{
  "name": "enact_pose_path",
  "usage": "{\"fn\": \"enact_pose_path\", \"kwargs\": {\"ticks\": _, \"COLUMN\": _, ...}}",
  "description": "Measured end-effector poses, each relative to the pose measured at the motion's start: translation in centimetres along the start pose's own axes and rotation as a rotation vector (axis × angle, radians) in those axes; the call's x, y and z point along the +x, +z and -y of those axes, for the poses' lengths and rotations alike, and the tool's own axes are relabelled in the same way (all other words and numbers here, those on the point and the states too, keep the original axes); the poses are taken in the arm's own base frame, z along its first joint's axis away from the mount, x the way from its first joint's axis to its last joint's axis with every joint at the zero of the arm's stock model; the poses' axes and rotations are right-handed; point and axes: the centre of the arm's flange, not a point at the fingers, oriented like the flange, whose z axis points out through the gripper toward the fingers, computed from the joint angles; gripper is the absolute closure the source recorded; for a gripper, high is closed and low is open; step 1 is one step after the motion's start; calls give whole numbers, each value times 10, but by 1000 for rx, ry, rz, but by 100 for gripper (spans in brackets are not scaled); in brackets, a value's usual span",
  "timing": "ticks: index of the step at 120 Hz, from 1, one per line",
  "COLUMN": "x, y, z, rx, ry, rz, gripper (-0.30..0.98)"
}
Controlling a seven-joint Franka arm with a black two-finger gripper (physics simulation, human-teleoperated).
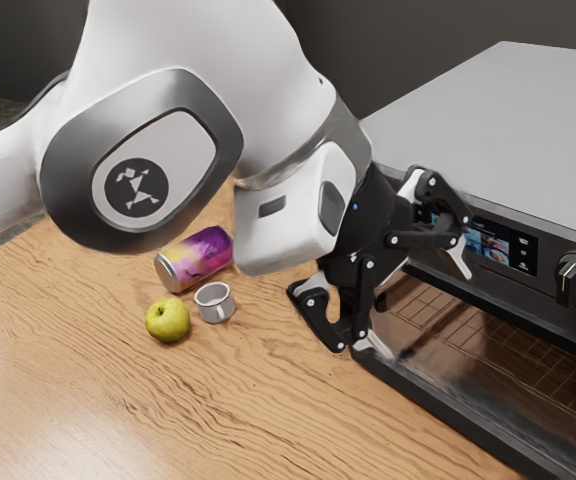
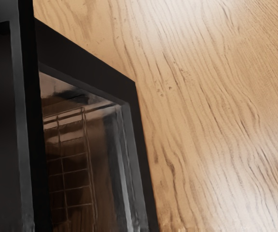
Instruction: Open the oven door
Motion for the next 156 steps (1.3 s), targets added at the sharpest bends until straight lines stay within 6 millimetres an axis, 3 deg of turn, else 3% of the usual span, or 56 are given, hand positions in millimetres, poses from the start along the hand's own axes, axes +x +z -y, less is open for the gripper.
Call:
{"fn": "enact_pose_path", "kwargs": {"ticks": 17, "x": -37, "y": 6, "z": 8, "rx": 11, "ry": 26, "rz": 16, "gripper": 0}}
{"fn": "enact_pose_path", "kwargs": {"ticks": 28, "x": -47, "y": 13, "z": 11, "rx": 8, "ry": 55, "rz": 18, "gripper": 0}}
{"fn": "enact_pose_path", "kwargs": {"ticks": 61, "x": -54, "y": 39, "z": 8, "rx": -8, "ry": 141, "rz": 18, "gripper": 0}}
{"fn": "enact_pose_path", "kwargs": {"ticks": 89, "x": -57, "y": 40, "z": 12, "rx": 23, "ry": 189, "rz": 25, "gripper": 0}}
{"fn": "enact_pose_path", "kwargs": {"ticks": 106, "x": -59, "y": 50, "z": 9, "rx": 13, "ry": 208, "rz": 24, "gripper": -2}}
{"fn": "enact_pose_path", "kwargs": {"ticks": 112, "x": -59, "y": 57, "z": 2, "rx": -3, "ry": 212, "rz": 27, "gripper": -8}}
{"fn": "enact_pose_path", "kwargs": {"ticks": 114, "x": -57, "y": 55, "z": -11, "rx": -10, "ry": 214, "rz": 38, "gripper": -8}}
{"fn": "enact_pose_path", "kwargs": {"ticks": 116, "x": -39, "y": 34, "z": -43, "rx": 1, "ry": 233, "rz": 71, "gripper": 10}}
{"fn": "enact_pose_path", "kwargs": {"ticks": 120, "x": 67, "y": -36, "z": -134, "rx": 89, "ry": 389, "rz": 132, "gripper": 8}}
{"fn": "enact_pose_path", "kwargs": {"ticks": 122, "x": 118, "y": -109, "z": -181, "rx": 222, "ry": 456, "rz": 178, "gripper": 7}}
{"fn": "enact_pose_path", "kwargs": {"ticks": 124, "x": 139, "y": -198, "z": -212, "rx": 368, "ry": 452, "rz": 220, "gripper": 6}}
{"fn": "enact_pose_path", "kwargs": {"ticks": 126, "x": 146, "y": -263, "z": -227, "rx": 459, "ry": 422, "rz": 237, "gripper": 6}}
{"fn": "enact_pose_path", "kwargs": {"ticks": 128, "x": 127, "y": -313, "z": -221, "rx": 512, "ry": 345, "rz": 242, "gripper": 5}}
{"fn": "enact_pose_path", "kwargs": {"ticks": 129, "x": 107, "y": -330, "z": -208, "rx": 520, "ry": 293, "rz": 236, "gripper": 5}}
{"fn": "enact_pose_path", "kwargs": {"ticks": 130, "x": 85, "y": -339, "z": -191, "rx": 514, "ry": 237, "rz": 230, "gripper": 5}}
{"fn": "enact_pose_path", "kwargs": {"ticks": 132, "x": 24, "y": -337, "z": -145, "rx": 466, "ry": 99, "rz": 221, "gripper": 4}}
{"fn": "enact_pose_path", "kwargs": {"ticks": 136, "x": -83, "y": -295, "z": -71, "rx": 339, "ry": -151, "rz": 235, "gripper": 4}}
{"fn": "enact_pose_path", "kwargs": {"ticks": 139, "x": -144, "y": -254, "z": -38, "rx": 246, "ry": -308, "rz": 262, "gripper": 3}}
{"fn": "enact_pose_path", "kwargs": {"ticks": 142, "x": -191, "y": -215, "z": -19, "rx": 162, "ry": -441, "rz": 290, "gripper": 3}}
{"fn": "enact_pose_path", "kwargs": {"ticks": 149, "x": -269, "y": -122, "z": 1, "rx": -25, "ry": -682, "rz": 330, "gripper": 2}}
{"fn": "enact_pose_path", "kwargs": {"ticks": 156, "x": -308, "y": -78, "z": -3, "rx": -120, "ry": -865, "rz": 350, "gripper": 1}}
